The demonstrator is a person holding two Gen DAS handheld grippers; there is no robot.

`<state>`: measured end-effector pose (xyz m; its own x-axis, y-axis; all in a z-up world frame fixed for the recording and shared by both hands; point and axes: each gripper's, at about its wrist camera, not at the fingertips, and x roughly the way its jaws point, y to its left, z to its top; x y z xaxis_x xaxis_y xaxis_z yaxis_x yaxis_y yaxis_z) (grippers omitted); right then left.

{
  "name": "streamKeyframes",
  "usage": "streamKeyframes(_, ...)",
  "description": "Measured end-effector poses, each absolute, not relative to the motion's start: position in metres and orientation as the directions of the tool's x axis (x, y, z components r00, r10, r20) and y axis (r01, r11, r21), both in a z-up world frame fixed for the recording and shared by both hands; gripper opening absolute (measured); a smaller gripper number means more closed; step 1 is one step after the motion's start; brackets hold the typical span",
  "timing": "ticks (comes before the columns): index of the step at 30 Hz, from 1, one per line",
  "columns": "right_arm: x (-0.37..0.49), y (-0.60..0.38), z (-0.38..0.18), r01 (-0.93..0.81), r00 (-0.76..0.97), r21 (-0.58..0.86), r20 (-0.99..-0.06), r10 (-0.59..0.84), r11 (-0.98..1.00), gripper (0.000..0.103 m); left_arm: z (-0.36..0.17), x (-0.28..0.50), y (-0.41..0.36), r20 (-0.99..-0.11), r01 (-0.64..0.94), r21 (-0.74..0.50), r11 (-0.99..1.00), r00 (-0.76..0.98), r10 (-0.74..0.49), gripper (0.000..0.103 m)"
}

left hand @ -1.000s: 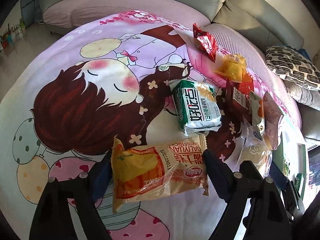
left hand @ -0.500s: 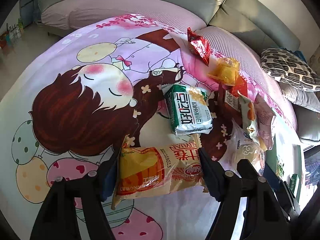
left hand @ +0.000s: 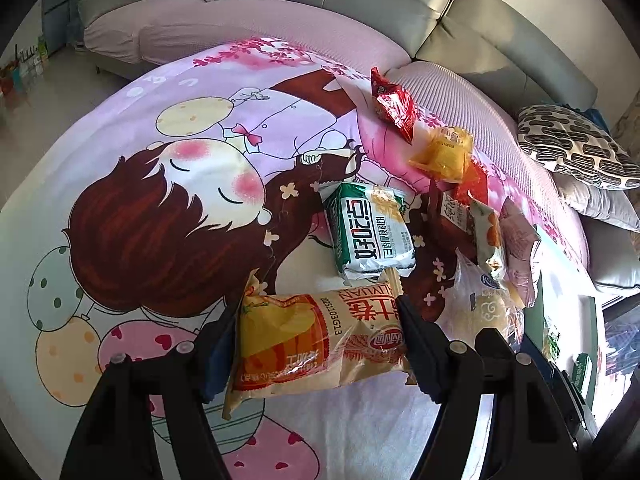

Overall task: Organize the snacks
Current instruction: 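Grasp the yellow bread bag with the left tool while the right tool grasps the steamed bun bag, then carry both bags over the white tray and open both tools to drop them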

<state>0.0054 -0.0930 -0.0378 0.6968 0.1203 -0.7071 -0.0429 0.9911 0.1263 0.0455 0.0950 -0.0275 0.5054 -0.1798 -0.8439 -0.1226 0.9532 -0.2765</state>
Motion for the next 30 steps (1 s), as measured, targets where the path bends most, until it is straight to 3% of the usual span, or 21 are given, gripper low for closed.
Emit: streamKeyframes(30, -0.021, -0.09, 0.003, -0.118, 0.755, 0.188, -0.621, 0.211, 0.975, 0.051, 0.017, 0.032, 0.102, -0.765, -0.105, -0.298, 0.949, 0.621, -0.172, 0.074)
